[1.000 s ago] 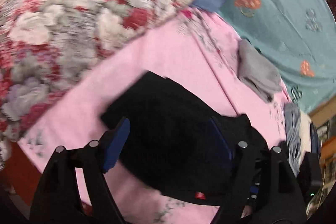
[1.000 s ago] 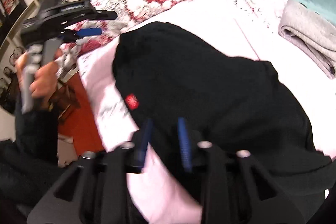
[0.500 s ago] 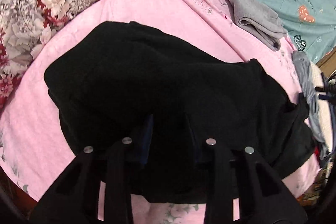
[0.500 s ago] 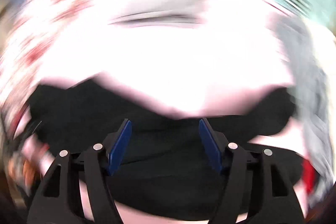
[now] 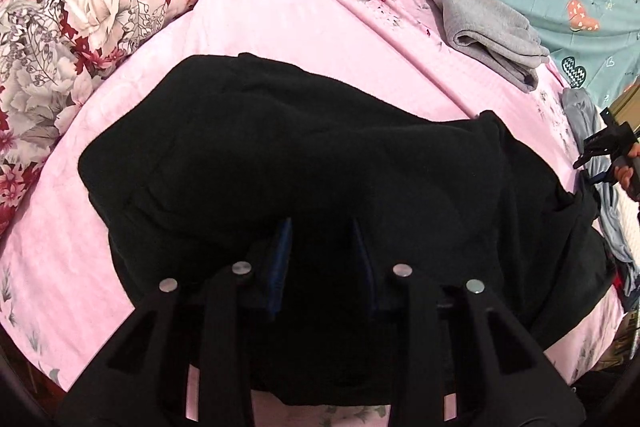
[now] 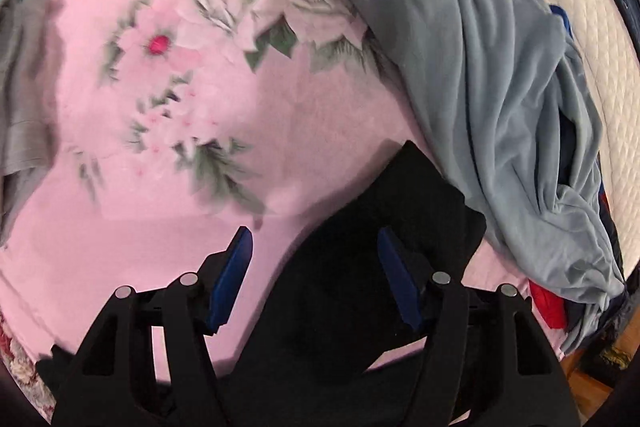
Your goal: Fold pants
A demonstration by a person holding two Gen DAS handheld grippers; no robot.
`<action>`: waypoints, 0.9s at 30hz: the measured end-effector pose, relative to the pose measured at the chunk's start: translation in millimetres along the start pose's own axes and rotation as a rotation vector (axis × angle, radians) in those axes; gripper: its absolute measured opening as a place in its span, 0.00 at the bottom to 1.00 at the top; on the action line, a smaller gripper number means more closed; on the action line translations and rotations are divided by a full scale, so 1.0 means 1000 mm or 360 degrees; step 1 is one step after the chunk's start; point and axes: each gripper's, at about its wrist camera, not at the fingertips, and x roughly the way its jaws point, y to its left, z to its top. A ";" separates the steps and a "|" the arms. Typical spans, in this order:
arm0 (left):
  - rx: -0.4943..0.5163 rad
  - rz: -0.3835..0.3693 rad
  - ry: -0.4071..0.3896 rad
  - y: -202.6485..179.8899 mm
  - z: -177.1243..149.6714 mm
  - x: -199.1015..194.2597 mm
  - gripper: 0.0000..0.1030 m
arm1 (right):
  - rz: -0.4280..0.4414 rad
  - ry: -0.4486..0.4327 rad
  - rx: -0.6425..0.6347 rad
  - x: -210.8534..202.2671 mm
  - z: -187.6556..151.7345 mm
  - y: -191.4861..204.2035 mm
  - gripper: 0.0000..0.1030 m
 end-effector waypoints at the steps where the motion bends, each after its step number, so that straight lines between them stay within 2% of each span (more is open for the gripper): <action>1: -0.0005 -0.0011 -0.0002 0.001 0.000 0.000 0.31 | -0.0007 0.0014 0.0013 0.004 0.001 -0.001 0.63; 3: -0.0014 -0.0025 0.0003 0.002 0.000 0.000 0.31 | -0.0037 0.0015 0.0009 0.004 -0.004 -0.002 0.61; 5: -0.0020 -0.0027 0.0008 0.002 0.001 0.000 0.31 | -0.0045 0.0028 0.0031 0.005 -0.011 -0.015 0.46; 9: -0.0020 -0.0008 0.0022 0.000 0.001 0.000 0.31 | 0.0081 0.0036 0.0092 0.009 -0.025 -0.047 0.06; 10: -0.0020 -0.0004 0.0032 0.000 0.002 0.000 0.31 | 0.0096 0.0017 0.0104 0.006 -0.028 -0.055 0.06; 15: -0.0035 -0.0007 0.0089 0.001 0.006 0.001 0.31 | 0.0275 -0.0294 0.0064 -0.054 -0.072 -0.106 0.05; 19: -0.0018 0.0046 0.0101 -0.004 0.005 0.001 0.31 | 0.0449 -0.0447 0.0084 -0.082 -0.136 -0.175 0.05; 20: -0.0017 0.0057 0.0102 -0.004 0.005 0.000 0.31 | 0.0487 -0.0471 0.0113 -0.078 -0.159 -0.200 0.05; 23: -0.0024 0.0093 0.0120 -0.006 0.007 0.001 0.31 | 0.0568 -0.0434 0.0224 -0.048 -0.222 -0.219 0.05; 27: -0.0013 0.0142 0.0158 -0.010 0.010 0.004 0.31 | 0.0755 -0.0372 0.0313 0.017 -0.263 -0.247 0.06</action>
